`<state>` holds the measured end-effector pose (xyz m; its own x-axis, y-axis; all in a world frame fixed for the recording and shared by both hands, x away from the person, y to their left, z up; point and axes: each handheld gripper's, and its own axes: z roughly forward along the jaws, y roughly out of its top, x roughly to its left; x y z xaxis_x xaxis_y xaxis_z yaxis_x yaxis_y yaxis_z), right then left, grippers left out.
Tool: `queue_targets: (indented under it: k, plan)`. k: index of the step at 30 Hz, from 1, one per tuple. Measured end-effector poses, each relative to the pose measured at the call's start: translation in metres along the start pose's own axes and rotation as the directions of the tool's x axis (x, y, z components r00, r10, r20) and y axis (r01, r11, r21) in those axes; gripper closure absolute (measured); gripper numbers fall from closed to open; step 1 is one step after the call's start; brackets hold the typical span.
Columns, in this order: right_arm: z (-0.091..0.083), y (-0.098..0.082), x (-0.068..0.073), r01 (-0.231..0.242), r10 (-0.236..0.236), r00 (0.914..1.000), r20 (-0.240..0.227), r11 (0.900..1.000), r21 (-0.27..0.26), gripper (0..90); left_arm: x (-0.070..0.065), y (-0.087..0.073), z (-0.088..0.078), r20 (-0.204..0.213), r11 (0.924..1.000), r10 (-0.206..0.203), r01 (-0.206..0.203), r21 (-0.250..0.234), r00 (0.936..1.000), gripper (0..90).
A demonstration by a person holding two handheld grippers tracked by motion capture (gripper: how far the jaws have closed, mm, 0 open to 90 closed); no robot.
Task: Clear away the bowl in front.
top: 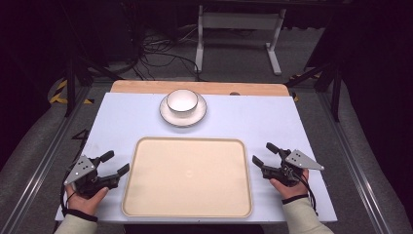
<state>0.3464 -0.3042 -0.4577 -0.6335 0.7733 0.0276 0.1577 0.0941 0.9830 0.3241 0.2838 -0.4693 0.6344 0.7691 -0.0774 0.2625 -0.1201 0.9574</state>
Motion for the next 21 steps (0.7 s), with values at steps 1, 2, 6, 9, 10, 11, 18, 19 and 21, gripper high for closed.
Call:
queue_targets:
  k: [1,2,6,9,10,11,18,19,21]
  plan:
    - [-0.0001,0.0000,0.0000,0.000,0.000,1.0000,0.001,1.000,0.000,23.4,-0.0001,0.0001,0.0000,0.001,1.0000,-0.001,0.001,-0.001,1.0000,22.4]
    - [-0.0001,0.0000,-0.0001,0.000,0.000,1.0000,0.001,1.000,-0.001,23.4,-0.0004,0.0003,0.0002,0.004,1.0000,0.001,-0.001,-0.007,1.0000,22.5]
    - [-0.0003,0.0000,-0.0001,-0.002,0.002,1.0000,0.001,1.000,-0.004,23.2,-0.0013,0.0009,0.0004,0.007,1.0000,0.001,-0.001,-0.009,1.0000,22.6]
    - [-0.0005,0.0000,-0.0007,-0.007,0.007,1.0000,0.000,1.000,-0.005,23.0,-0.0013,0.0012,0.0007,0.010,0.9999,0.003,-0.003,-0.011,0.9999,22.6]
    - [-0.0008,-0.0001,-0.0005,-0.011,0.011,0.9999,0.001,1.000,-0.006,23.0,-0.0014,0.0013,0.0006,0.008,0.9999,0.002,-0.002,-0.014,1.0000,22.6]
    - [-0.0009,-0.0001,-0.0005,-0.010,0.010,0.9999,0.001,1.000,-0.007,23.1,-0.0015,0.0013,0.0006,0.008,0.9999,0.000,0.000,-0.015,1.0000,22.6]
    - [-0.0011,-0.0001,-0.0012,-0.013,0.013,0.9999,0.000,1.000,-0.012,23.8,-0.0023,0.0016,0.0018,0.021,1.0000,-0.006,0.006,-0.005,0.9998,22.6]
    - [-0.0011,-0.0001,-0.0012,-0.013,0.013,0.9999,0.000,1.000,-0.012,23.8,-0.0023,0.0016,0.0018,0.021,1.0000,-0.006,0.006,-0.005,0.9998,22.6]
    - [-0.0011,-0.0001,-0.0016,-0.019,0.019,0.9998,0.000,1.000,-0.013,23.8,-0.0026,0.0027,0.0015,0.021,1.0000,-0.008,0.008,-0.003,0.9997,22.6]
